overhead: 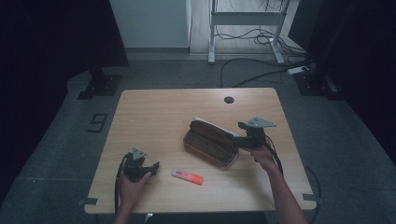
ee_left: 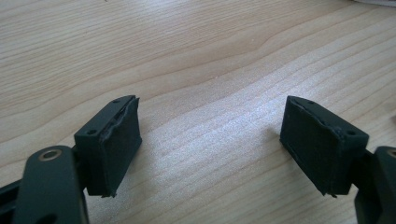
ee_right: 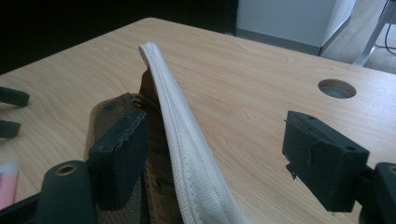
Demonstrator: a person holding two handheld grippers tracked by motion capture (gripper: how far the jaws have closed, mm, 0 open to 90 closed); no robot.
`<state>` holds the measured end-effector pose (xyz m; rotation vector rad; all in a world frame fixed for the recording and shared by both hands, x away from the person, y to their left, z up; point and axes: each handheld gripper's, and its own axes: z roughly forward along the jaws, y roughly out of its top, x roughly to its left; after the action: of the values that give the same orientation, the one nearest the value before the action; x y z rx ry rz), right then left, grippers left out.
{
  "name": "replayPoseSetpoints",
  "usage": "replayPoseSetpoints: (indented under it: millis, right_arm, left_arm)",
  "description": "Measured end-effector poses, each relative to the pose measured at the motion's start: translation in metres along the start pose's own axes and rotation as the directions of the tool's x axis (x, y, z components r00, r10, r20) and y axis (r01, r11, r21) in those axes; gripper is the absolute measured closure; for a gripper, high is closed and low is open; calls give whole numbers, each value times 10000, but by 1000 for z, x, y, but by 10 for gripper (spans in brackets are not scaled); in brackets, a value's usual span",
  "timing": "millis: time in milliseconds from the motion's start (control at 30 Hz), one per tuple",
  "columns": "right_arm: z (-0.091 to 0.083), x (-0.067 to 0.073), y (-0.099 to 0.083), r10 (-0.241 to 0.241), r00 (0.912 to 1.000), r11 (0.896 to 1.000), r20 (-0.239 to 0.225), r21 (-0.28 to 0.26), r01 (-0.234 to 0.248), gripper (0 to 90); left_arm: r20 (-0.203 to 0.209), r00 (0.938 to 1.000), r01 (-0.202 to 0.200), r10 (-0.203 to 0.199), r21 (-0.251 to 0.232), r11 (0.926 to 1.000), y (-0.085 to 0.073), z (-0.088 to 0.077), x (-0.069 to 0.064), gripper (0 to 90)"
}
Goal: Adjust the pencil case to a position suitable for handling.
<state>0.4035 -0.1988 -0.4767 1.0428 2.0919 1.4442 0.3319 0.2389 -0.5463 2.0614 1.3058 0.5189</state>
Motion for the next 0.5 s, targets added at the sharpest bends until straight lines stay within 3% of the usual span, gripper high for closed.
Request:
replayPoseSetpoints:
  millis: [300,500]
  right_arm:
    - [-23,3,-1,147,9999,9981,-62,-602,-150,243]
    - [-35,11,-8,161,9998,9981,-75,-594,-165,257]
  left_arm:
    - [-8,10000,2,-2,-21,10000,0,0,0,199]
    - [-11,10000,-2,2,-25,10000,0,0,0,200]
